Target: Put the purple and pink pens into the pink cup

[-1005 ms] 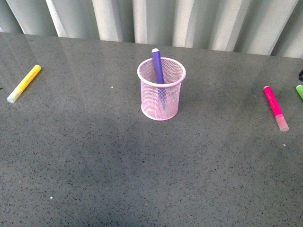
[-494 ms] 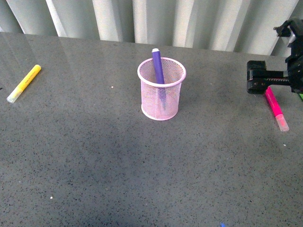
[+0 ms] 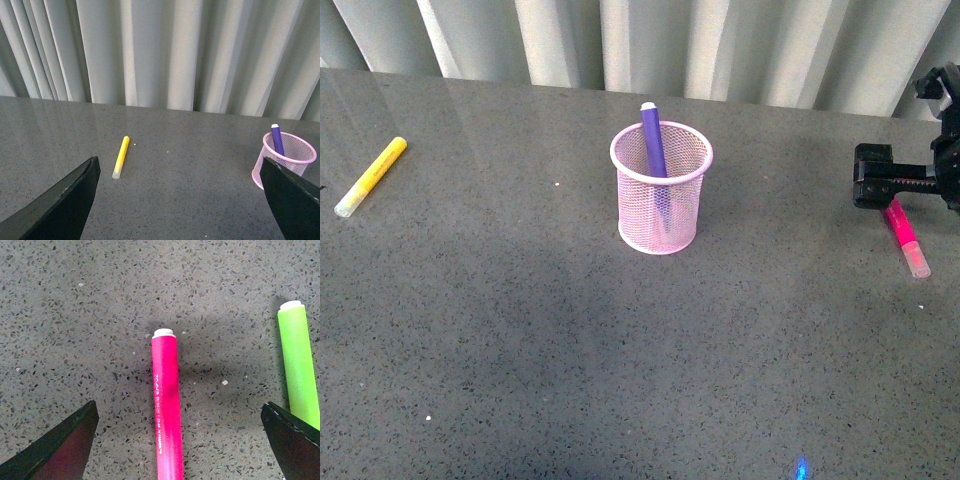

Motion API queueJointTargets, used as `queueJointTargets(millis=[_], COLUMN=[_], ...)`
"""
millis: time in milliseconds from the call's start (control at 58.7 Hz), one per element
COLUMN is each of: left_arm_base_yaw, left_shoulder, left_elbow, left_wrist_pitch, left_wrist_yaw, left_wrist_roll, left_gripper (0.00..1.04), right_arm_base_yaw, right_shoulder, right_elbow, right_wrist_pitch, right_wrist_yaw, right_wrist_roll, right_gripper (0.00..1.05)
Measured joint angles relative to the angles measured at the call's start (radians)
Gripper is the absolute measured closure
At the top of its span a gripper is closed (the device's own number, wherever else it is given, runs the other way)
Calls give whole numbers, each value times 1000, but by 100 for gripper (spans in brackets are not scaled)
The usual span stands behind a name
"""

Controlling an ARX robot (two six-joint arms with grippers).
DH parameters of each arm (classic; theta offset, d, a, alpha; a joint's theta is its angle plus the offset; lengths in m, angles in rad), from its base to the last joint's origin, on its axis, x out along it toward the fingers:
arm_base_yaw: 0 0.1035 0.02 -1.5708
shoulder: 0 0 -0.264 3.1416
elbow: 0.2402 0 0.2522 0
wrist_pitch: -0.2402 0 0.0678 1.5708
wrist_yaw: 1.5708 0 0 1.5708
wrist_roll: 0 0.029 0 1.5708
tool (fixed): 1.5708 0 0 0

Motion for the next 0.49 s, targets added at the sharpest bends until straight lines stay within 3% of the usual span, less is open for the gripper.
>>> queueJointTargets(millis=[494], left_arm_base_yaw=[0], left_shoulder=[0], left_elbow=[0], left_wrist_pitch=[0], left_wrist_yaw=[0], left_wrist_roll=[0], left_gripper=[7], right_arm_base_yaw=[15], right_shoulder=[80], right_elbow=[89], right_wrist_pitch=[-23], right_wrist_yaw=[-27], right_wrist_roll=[19], right_gripper=[7])
